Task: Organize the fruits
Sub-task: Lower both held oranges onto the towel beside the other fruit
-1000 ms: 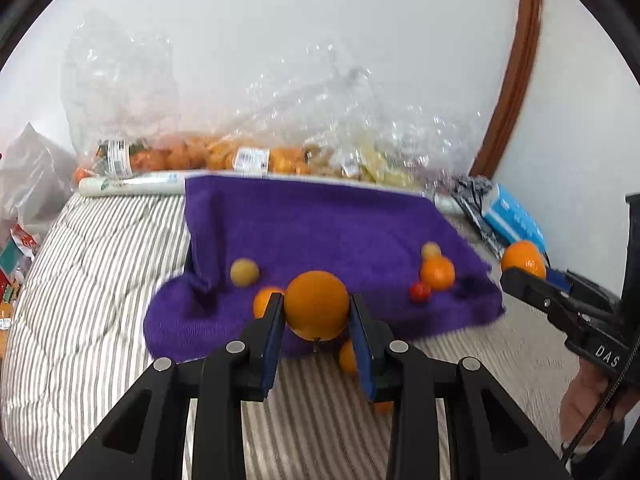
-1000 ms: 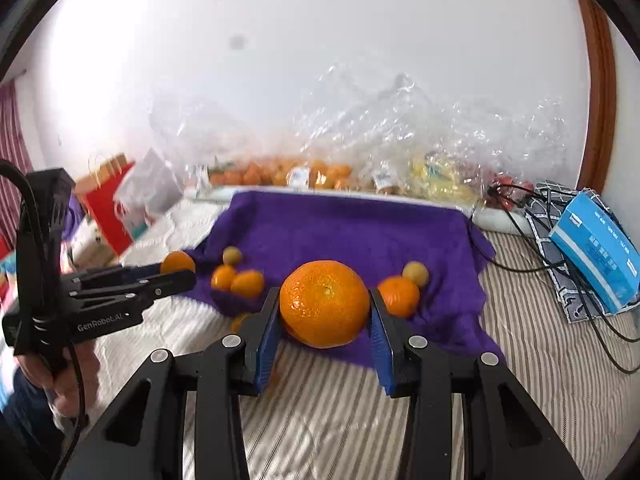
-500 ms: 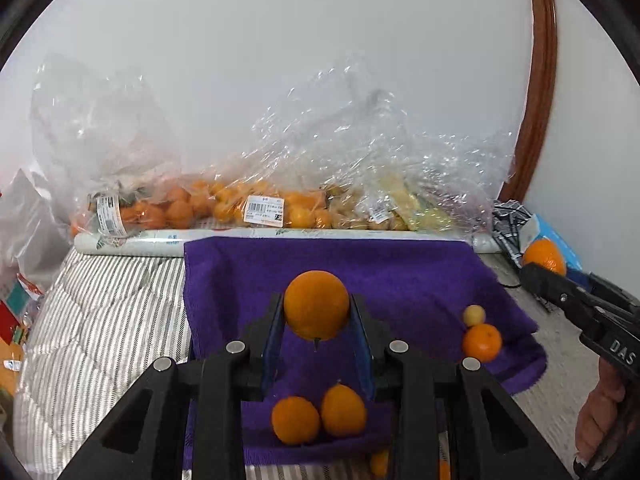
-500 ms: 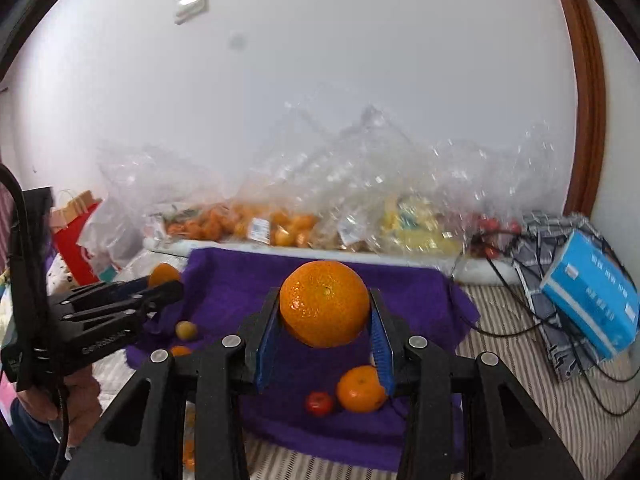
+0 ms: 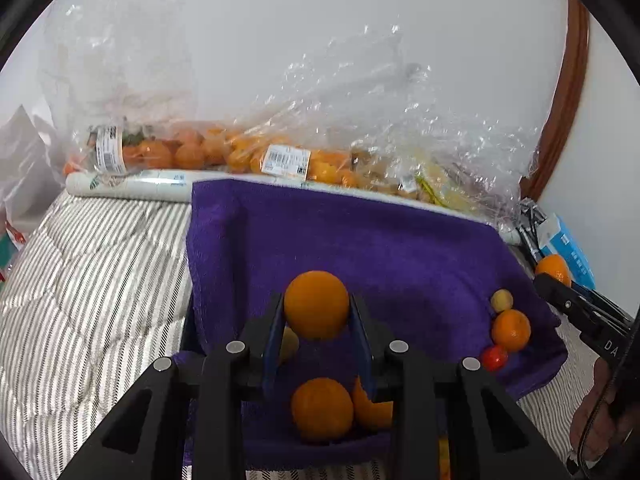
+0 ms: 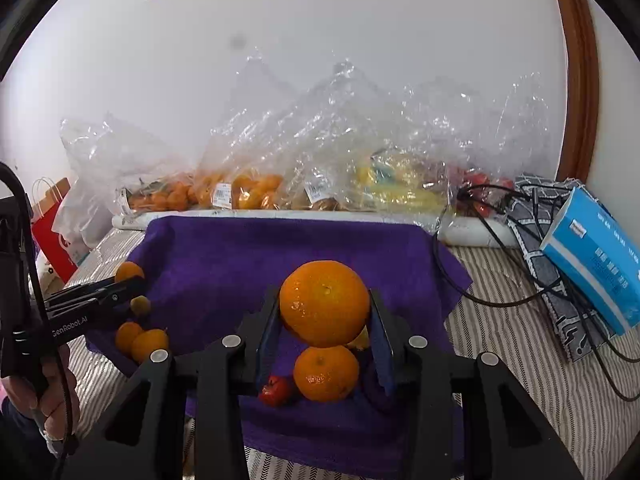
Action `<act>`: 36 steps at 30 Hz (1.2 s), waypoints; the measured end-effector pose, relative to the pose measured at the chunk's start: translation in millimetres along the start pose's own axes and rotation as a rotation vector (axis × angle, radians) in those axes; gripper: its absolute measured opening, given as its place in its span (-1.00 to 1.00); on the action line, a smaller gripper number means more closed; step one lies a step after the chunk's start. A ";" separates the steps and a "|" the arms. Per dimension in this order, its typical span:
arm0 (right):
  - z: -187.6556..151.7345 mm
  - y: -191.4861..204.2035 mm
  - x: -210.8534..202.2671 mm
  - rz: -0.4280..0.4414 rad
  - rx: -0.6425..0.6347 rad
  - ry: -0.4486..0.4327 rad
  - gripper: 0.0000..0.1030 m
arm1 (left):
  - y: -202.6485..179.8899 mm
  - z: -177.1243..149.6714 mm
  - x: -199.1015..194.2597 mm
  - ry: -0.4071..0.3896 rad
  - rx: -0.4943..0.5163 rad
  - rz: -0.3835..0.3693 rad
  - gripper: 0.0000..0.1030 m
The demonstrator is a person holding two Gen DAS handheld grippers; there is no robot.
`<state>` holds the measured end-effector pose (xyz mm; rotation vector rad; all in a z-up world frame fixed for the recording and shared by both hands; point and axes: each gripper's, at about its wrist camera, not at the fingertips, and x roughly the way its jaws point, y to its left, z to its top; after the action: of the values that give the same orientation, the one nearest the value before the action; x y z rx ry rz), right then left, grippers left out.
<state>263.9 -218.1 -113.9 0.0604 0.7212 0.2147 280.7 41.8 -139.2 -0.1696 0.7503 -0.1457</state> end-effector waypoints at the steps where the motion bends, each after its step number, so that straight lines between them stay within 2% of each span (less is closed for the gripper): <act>1: -0.7 -0.2 1.3 0.003 0.001 0.002 -0.21 | 0.0 -1.0 1.5 0.005 -0.003 -0.002 -0.41; 16: -11.5 13.9 15.0 0.041 -0.025 0.052 -0.20 | -4.5 -5.1 6.3 0.010 0.025 0.017 -0.41; 24: -17.3 22.4 23.4 0.033 -0.055 0.086 -0.20 | -4.6 -5.7 6.4 0.012 0.032 0.010 -0.41; 36: -18.1 22.7 25.6 0.009 -0.063 0.085 -0.20 | -6.6 -6.4 6.6 0.019 0.040 0.007 -0.41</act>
<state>266.7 -190.8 -141.1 -0.0053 0.7985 0.2497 280.5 33.5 -146.8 -0.1276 0.7658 -0.1557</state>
